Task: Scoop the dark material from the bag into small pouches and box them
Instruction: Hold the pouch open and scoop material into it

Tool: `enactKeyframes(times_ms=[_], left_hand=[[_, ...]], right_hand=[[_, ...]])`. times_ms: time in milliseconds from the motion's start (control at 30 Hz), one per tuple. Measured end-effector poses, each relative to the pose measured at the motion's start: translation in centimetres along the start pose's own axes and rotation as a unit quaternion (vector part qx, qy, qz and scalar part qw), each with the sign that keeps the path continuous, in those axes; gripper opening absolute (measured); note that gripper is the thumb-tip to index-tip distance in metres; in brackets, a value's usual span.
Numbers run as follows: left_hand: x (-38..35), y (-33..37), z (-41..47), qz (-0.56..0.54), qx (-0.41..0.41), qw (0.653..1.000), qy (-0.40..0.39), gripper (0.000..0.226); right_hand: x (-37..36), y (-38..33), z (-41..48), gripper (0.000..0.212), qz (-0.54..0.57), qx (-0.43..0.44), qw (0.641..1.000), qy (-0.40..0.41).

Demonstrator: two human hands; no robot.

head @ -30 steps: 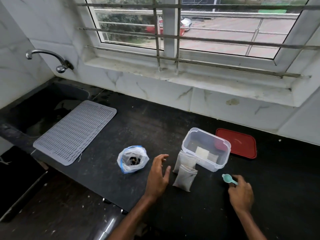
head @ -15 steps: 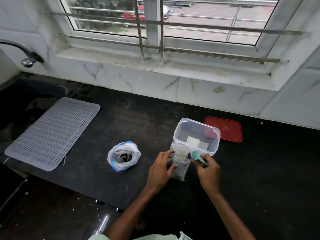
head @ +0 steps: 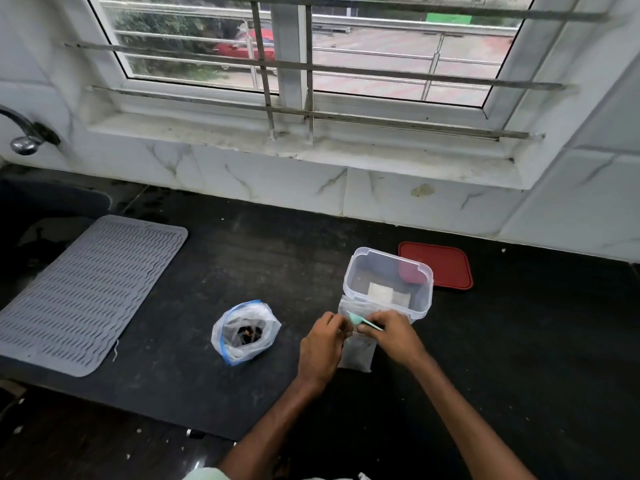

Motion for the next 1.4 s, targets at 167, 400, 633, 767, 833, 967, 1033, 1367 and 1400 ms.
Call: enactKeyframes(times_ms=[167, 400, 633, 767, 833, 967, 1033, 1367, 1400], left_hand=[[0.4, -0.2, 0.1, -0.014, -0.003, 1.000, 0.006, 0.010], [1.2, -0.2, 1.0, -0.034, -0.018, 0.999, -0.014, 0.011], [1.5, -0.4, 1.1, -0.056, -0.020, 0.997, -0.048, 0.011], [1.8, -0.8, 0.9, -0.071, -0.021, 0.996, -0.048, 0.008], [1.9, -1.2, 0.8, -0.093, -0.012, 0.995, -0.044, 0.010], [2.2, -1.6, 0.9, -0.143, 0.020, 0.989, -0.025, 0.015], [2.4, -1.8, 1.1, -0.158, 0.027, 0.987, -0.024, 0.019], [2.8, -2.1, 0.8, -0.154, 0.000, 0.987, -0.045, 0.029], [2.8, -2.0, 0.7, -0.148, -0.005, 0.988, -0.047, 0.029]], right_hand=[[0.7, -1.1, -0.2, 0.019, -0.001, -0.022, 1.000, -0.016], [1.0, -1.6, -1.4, 0.031, 0.108, -0.060, 0.986, 0.112], [0.9, -1.8, -2.5, 0.037, 0.144, -0.075, 0.972, 0.171], [0.8, -1.6, -2.9, 0.038, 0.210, -0.104, 0.954, 0.188], [1.0, -1.3, -2.9, 0.035, 0.258, -0.115, 0.939, 0.197], [1.2, -0.9, -3.1, 0.020, 0.281, -0.097, 0.937, 0.185], [0.8, -0.8, -3.3, 0.014, 0.284, -0.090, 0.939, 0.170], [-2.4, -2.1, -3.9, 0.022, 0.195, -0.034, 0.976, 0.087], [-2.6, -2.2, -3.7, 0.030, 0.134, -0.023, 0.987, 0.082]])
Point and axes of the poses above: each hand's wrist, its own z-axis towards the middle knuckle, its own x-axis out of the back of the hand, y = z × x, the point moved 5 cm from there along z, towards the middle knuckle, and after that the axes turned 2 degrees about -z, right-handed, at the moved point
